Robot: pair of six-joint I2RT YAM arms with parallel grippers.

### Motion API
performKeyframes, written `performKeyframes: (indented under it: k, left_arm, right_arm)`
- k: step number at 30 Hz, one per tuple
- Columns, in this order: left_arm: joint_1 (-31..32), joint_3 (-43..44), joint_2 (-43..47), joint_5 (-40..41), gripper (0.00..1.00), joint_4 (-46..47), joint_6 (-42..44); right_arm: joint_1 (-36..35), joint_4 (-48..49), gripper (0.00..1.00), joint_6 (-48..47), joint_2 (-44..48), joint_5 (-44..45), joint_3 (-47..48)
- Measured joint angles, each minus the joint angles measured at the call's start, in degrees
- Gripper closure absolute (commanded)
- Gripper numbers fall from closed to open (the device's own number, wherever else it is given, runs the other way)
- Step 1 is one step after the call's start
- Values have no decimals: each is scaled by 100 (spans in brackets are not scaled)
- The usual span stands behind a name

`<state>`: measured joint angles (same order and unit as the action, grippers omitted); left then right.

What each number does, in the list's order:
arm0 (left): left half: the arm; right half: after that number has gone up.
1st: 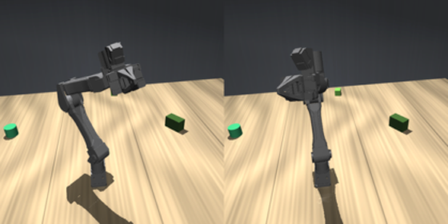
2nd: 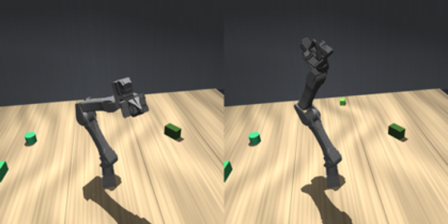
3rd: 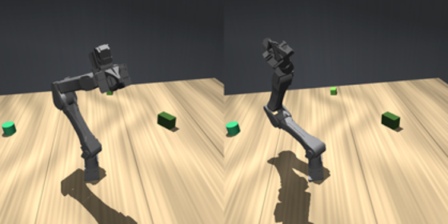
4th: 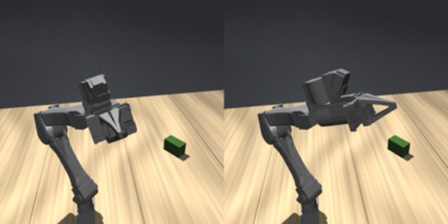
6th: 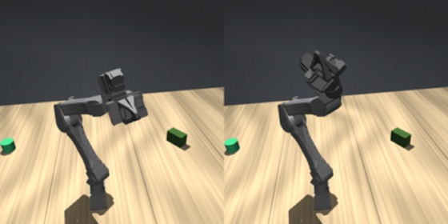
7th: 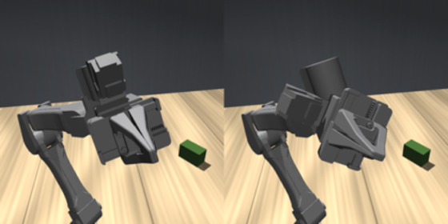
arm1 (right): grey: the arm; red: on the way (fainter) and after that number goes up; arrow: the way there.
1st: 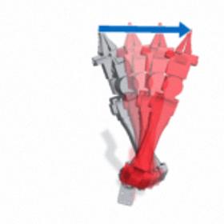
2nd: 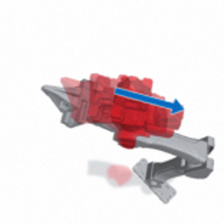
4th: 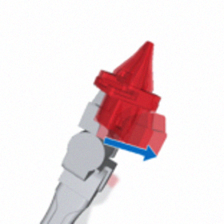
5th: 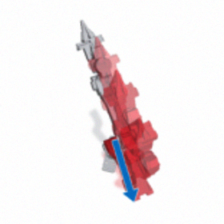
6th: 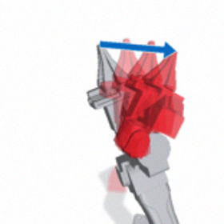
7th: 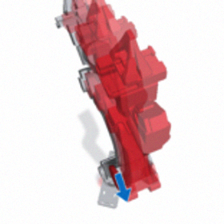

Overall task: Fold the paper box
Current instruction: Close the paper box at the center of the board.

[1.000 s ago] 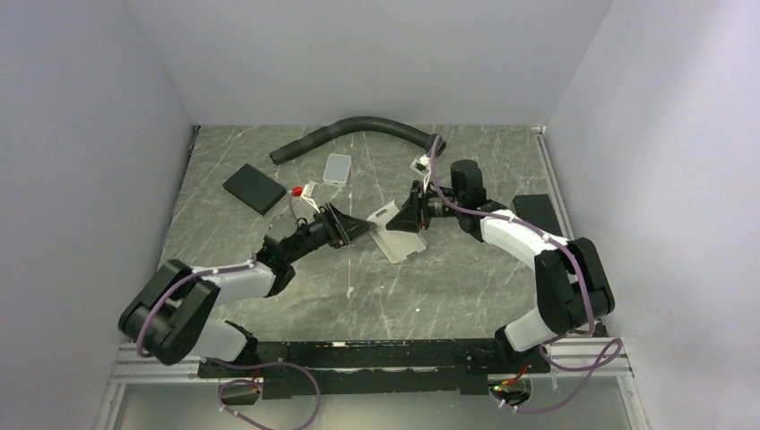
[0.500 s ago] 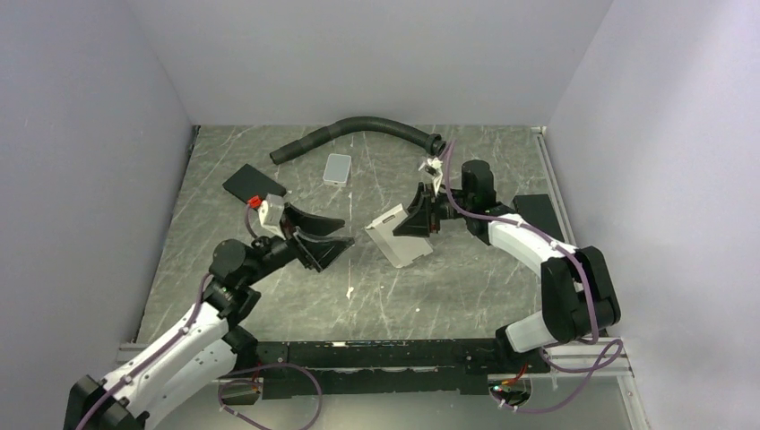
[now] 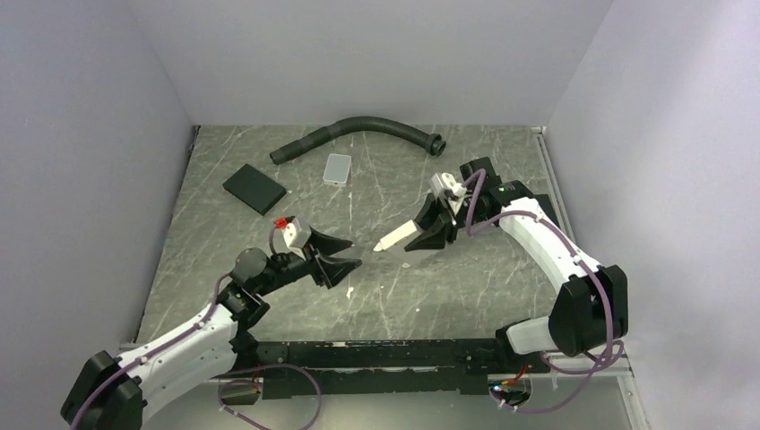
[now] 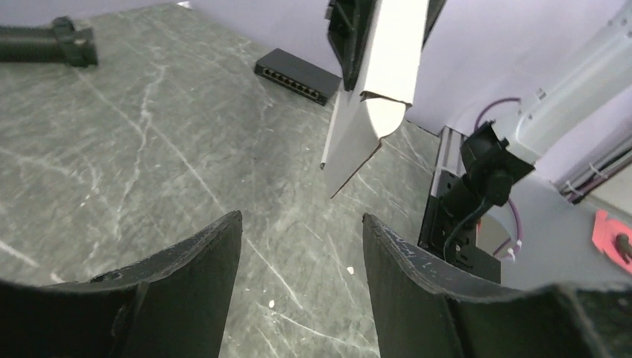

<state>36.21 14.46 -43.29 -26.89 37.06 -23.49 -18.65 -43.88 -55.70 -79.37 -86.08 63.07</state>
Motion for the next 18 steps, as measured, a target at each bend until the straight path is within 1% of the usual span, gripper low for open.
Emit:
performKeyframes:
  k: [2, 4, 8, 12, 18]
  left_arm:
    - [291, -66, -57, 109, 35, 146, 229]
    - [597, -66, -114, 238, 36, 306, 474]
    - [1093, -66, -313, 546, 38, 662, 844]
    - [1355, -61, -621, 863, 40, 881, 1040]
    - [1609, -37, -1095, 1167, 45, 1187, 1095]
  right_arm:
    - [0, -603, 100, -713, 46, -11, 0]
    - [-2, -1023, 100, -1200, 48, -17, 0]
    - [11, -1558, 100, -1864, 48, -22, 0]
    - [11, -1742, 100, -2109, 48, -26, 0]
    - [26, -1757, 100, -2122, 48, -50, 0]
